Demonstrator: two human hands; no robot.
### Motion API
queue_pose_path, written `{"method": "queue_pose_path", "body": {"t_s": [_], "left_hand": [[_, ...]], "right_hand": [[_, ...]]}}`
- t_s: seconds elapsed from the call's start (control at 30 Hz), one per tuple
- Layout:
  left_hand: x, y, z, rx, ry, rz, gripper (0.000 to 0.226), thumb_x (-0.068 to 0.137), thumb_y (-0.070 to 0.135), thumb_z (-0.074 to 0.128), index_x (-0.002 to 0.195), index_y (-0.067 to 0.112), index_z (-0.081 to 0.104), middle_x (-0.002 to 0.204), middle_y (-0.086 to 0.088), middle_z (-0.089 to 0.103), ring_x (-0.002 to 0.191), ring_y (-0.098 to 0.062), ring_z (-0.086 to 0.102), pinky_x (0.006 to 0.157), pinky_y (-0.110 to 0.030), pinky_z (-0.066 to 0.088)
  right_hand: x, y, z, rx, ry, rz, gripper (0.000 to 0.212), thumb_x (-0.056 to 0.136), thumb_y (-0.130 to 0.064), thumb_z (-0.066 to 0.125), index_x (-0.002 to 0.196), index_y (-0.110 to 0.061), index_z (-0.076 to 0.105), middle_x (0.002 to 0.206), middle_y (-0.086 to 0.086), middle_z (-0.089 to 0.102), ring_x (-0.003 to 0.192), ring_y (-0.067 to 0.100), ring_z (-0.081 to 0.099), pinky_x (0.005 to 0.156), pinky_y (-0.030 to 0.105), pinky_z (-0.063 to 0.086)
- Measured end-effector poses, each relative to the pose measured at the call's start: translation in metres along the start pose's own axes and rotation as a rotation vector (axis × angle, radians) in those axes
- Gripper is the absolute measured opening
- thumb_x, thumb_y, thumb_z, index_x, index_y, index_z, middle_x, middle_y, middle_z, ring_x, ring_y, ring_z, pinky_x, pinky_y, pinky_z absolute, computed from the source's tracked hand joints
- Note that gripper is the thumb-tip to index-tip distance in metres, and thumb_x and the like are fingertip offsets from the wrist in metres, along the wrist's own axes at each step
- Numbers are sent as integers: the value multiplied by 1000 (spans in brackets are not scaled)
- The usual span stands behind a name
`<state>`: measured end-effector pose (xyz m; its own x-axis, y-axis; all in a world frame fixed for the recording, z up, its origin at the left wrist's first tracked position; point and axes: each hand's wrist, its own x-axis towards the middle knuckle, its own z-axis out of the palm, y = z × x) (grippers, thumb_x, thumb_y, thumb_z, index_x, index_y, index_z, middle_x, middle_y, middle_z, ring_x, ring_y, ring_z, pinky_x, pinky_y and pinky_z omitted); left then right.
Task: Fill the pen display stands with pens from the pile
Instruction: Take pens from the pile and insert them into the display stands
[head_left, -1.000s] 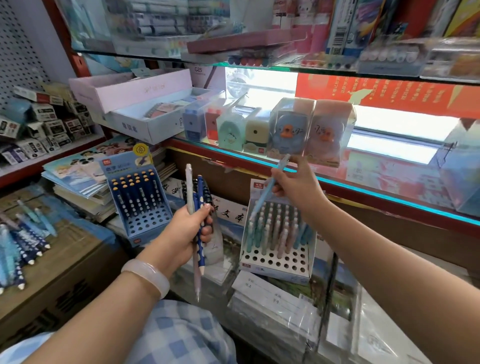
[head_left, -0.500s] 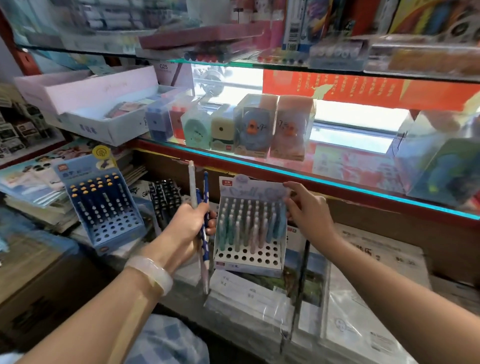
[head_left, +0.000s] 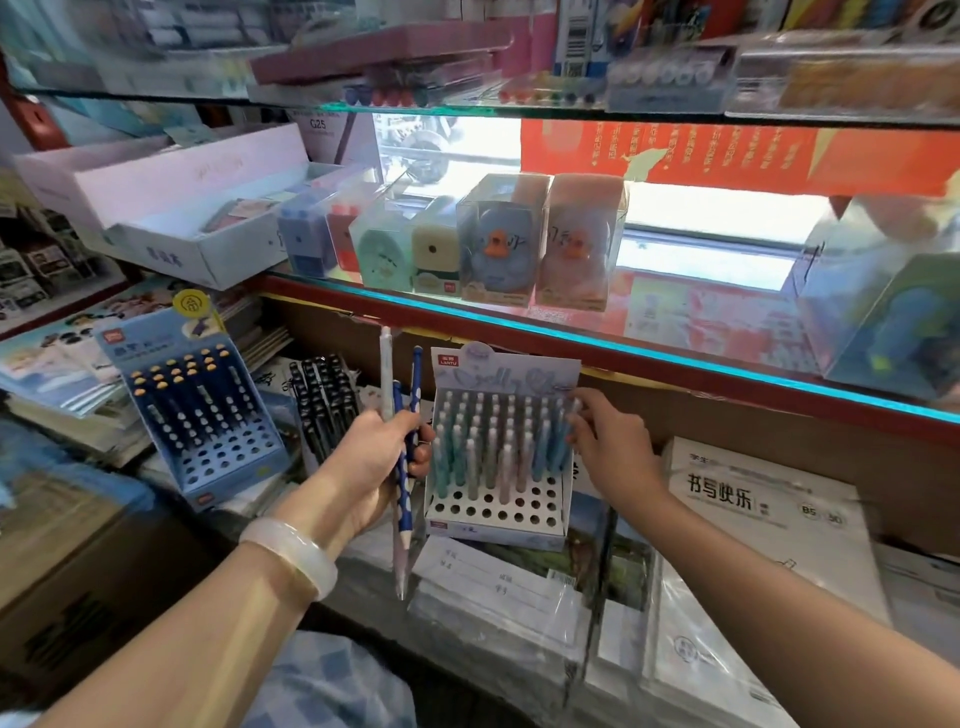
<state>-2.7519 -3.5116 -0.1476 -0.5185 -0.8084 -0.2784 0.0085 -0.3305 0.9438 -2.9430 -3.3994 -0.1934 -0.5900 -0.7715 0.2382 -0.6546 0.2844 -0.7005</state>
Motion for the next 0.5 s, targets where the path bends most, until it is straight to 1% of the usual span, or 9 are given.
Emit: {"method": "queue_pose_path", "body": {"t_s": [0.17, 0.27, 0.33, 0.4, 0.5], "left_hand": [[-2, 0, 4, -26, 11, -18, 23, 96, 1, 33, 76, 4, 45, 63, -9, 43, 37, -9, 40, 32, -16, 29], [-2, 3, 4, -9, 11, -14, 26, 96, 1, 34, 74, 4, 45, 62, -10, 41, 36, -9, 40, 32, -16, 29], [-3, 5, 3, 10, 5, -10, 27, 96, 1, 34, 72, 4, 45, 62, -10, 40, 37, -10, 40, 33, -17, 30], [-5, 6, 3, 24, -3, -8, 27, 96, 1, 34, 72, 4, 45, 62, -10, 40, 39, -11, 39, 33, -17, 30], [-8, 6, 1, 46, -13, -8, 26, 97, 2, 35, 73, 5, 45, 62, -10, 40, 43, -12, 39, 35, -17, 31]], "right_hand": [[-1, 1, -1, -34, -22, -12, 30, 98, -21, 45, 128, -20, 49, 98, 3, 67, 86, 19, 65, 72, 30, 52], [-4, 0, 0, -106, -55, -32, 31, 99, -21, 43, 130, -18, 47, 98, 8, 67, 86, 23, 65, 74, 37, 54], [-5, 1, 3, -161, -94, -21, 31, 98, -21, 44, 129, -17, 46, 99, 8, 67, 86, 23, 64, 73, 34, 52], [-6, 5, 8, -173, -119, 35, 23, 98, -22, 46, 119, -16, 48, 99, 7, 66, 84, 21, 64, 69, 31, 51], [-1, 6, 14, -178, -131, 107, 12, 96, -23, 50, 103, -14, 50, 94, 6, 66, 77, 18, 60, 64, 29, 48]]}}
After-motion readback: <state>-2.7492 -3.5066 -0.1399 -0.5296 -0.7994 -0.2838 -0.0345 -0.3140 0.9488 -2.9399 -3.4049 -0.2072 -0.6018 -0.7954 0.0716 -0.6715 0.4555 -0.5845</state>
